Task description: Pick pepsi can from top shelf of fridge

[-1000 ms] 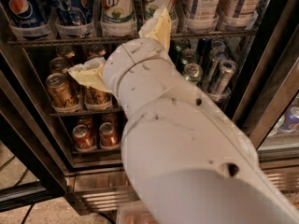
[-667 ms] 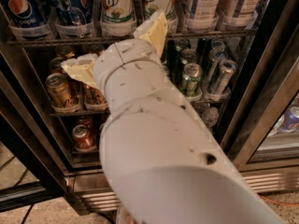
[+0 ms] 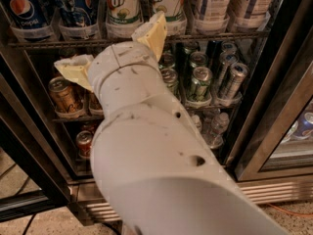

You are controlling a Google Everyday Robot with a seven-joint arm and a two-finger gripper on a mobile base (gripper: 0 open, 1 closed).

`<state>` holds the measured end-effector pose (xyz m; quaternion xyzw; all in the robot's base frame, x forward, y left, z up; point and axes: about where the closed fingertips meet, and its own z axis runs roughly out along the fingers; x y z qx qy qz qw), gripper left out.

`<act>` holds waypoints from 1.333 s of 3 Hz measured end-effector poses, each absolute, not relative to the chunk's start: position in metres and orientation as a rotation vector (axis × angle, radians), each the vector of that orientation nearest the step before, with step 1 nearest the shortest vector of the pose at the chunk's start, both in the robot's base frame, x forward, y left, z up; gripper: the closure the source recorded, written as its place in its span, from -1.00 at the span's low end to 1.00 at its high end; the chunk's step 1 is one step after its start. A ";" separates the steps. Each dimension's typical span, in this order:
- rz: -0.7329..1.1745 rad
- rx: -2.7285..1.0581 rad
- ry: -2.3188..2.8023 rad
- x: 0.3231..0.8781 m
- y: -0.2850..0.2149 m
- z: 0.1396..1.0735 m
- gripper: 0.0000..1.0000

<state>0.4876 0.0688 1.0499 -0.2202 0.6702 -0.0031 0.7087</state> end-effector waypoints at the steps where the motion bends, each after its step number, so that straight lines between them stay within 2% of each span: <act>1: 0.063 -0.417 1.494 0.501 0.077 1.045 -1.00; 4: 0.252 -0.438 1.571 0.545 0.086 1.035 -1.00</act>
Offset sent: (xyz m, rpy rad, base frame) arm 0.0870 0.0094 -0.0223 0.2641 0.1371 0.0210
